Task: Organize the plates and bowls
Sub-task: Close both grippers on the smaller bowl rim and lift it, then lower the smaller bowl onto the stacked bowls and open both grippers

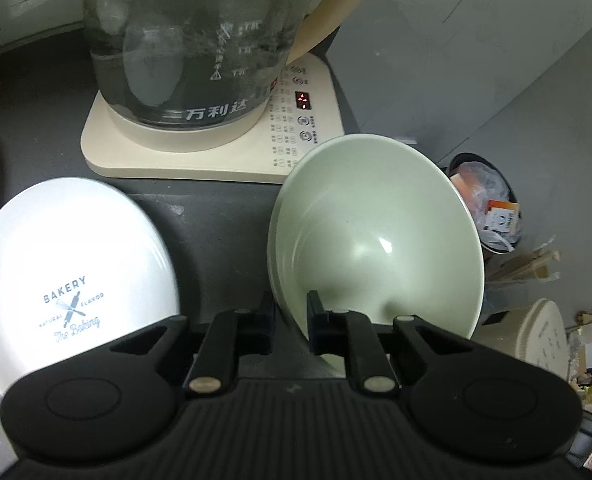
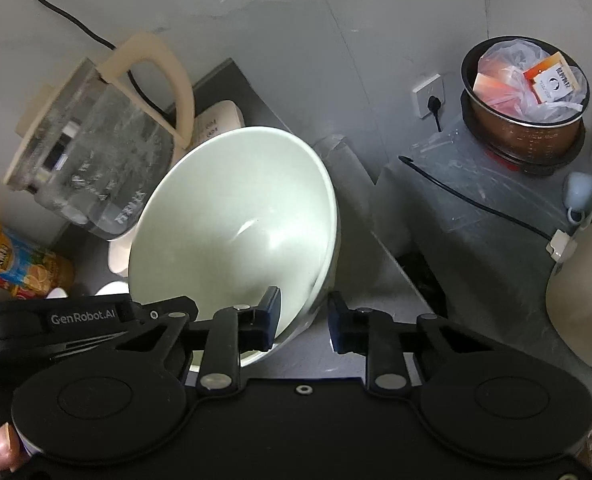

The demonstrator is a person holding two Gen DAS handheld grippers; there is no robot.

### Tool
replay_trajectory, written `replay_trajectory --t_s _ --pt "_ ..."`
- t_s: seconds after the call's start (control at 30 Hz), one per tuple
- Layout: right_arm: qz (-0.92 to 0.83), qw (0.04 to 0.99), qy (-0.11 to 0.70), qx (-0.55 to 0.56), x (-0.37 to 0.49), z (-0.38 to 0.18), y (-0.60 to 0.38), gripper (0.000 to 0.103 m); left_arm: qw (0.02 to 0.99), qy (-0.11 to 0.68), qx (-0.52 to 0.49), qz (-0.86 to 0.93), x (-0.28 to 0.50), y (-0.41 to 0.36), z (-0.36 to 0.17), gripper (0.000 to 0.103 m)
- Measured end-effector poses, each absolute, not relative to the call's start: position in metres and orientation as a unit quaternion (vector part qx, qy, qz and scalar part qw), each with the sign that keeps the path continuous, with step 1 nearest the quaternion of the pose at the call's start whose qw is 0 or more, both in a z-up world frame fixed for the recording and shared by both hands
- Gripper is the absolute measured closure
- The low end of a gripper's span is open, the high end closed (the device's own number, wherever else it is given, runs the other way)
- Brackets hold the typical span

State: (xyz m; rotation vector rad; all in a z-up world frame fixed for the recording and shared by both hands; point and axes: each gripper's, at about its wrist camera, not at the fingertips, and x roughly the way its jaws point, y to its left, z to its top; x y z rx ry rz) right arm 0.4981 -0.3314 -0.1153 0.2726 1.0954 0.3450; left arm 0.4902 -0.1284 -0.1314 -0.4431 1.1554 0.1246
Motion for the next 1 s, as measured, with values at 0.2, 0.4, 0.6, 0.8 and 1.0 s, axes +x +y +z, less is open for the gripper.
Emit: replay_trajectory --t_s 0.2,0.4,0.6,0.8,1.0 --pt "0.159 0.838 0.505 0.129 0.472 -0.101 -0.325 0.078 0.823 0.527 -0.21 0.04 0.467 -0.119 -0.109 0.089" --pt "0.152 0.853 0.484 0.121 0.441 -0.082 -0.313 0.078 0.833 0.513 -0.208 0.023 0.444 -0.108 -0.089 0.089" --pt "0.146 0.862 0.47 0.123 0.411 -0.064 -0.304 0.078 0.838 0.503 -0.213 0.011 0.42 -0.096 -0.076 0.089" --pt "0.139 0.869 0.46 0.118 0.381 -0.052 -0.294 0.078 0.838 0.5 -0.219 0.002 0.394 -0.084 -0.067 0.089" --pt "0.132 0.878 0.446 0.114 0.354 -0.044 -0.286 0.079 0.843 0.49 -0.221 -0.011 0.374 -0.076 -0.06 0.09"
